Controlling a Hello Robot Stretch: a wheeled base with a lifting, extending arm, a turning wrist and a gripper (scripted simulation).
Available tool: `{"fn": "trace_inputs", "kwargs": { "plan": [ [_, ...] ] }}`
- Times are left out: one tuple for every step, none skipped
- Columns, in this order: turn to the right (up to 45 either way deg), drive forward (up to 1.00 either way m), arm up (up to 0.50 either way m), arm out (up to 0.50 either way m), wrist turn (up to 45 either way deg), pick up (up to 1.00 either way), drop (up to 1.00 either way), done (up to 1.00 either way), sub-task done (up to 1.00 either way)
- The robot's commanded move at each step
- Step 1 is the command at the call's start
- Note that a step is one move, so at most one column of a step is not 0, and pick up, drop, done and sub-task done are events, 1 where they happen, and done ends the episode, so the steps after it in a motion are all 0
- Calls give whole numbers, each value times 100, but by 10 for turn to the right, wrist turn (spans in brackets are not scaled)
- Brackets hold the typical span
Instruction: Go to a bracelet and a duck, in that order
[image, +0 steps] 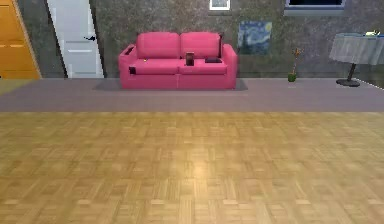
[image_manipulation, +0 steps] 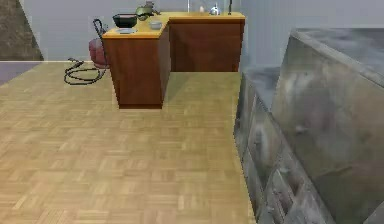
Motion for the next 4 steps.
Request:
{"fn": "trace_inputs", "kwargs": {
  "plan": [
    [0, 20, 0, 0, 0, 0, 0, 0, 0],
    [390, 0, 0, 0, 0, 0, 0, 0, 0],
    [0, 100, 0, 0, 0, 0, 0, 0, 0],
    [30, 0, 0, 0, 0, 0, 0, 0, 0]
  ]
}}
